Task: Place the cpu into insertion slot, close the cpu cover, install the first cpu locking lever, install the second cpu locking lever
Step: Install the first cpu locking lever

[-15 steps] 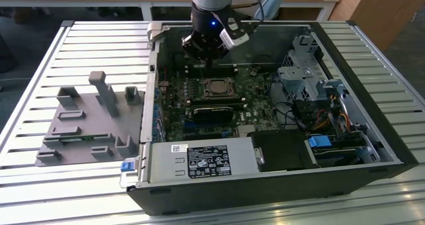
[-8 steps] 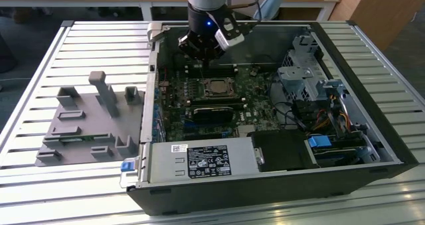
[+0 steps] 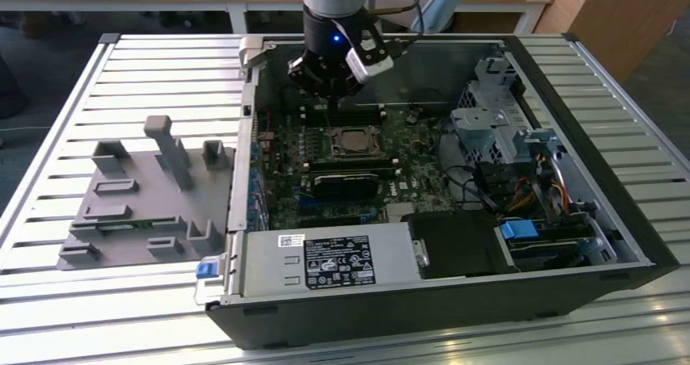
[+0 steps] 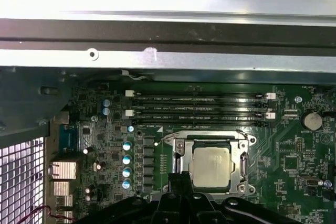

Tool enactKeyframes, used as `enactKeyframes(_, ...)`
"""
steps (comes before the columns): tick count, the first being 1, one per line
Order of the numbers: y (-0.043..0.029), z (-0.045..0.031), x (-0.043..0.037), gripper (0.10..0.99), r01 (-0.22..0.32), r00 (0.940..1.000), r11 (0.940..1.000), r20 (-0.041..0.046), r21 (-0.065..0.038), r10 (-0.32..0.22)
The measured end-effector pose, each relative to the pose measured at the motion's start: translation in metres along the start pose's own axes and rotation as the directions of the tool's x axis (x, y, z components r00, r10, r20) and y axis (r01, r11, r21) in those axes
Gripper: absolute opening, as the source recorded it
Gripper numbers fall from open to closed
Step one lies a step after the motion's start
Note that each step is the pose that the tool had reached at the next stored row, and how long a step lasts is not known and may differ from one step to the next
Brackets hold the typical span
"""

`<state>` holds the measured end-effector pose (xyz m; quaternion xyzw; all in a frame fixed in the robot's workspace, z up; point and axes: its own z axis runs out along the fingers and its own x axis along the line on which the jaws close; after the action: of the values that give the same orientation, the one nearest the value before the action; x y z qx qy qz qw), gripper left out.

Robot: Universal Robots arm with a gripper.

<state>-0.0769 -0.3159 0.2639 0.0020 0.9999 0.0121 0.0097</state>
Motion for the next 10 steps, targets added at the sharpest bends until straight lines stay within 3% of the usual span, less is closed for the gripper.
enactKeyframes(10, 0.0004, 0.0003, 0.0165, 0.114, 0.000, 1.0000, 1.0000, -0.0001, 0.000, 0.000)
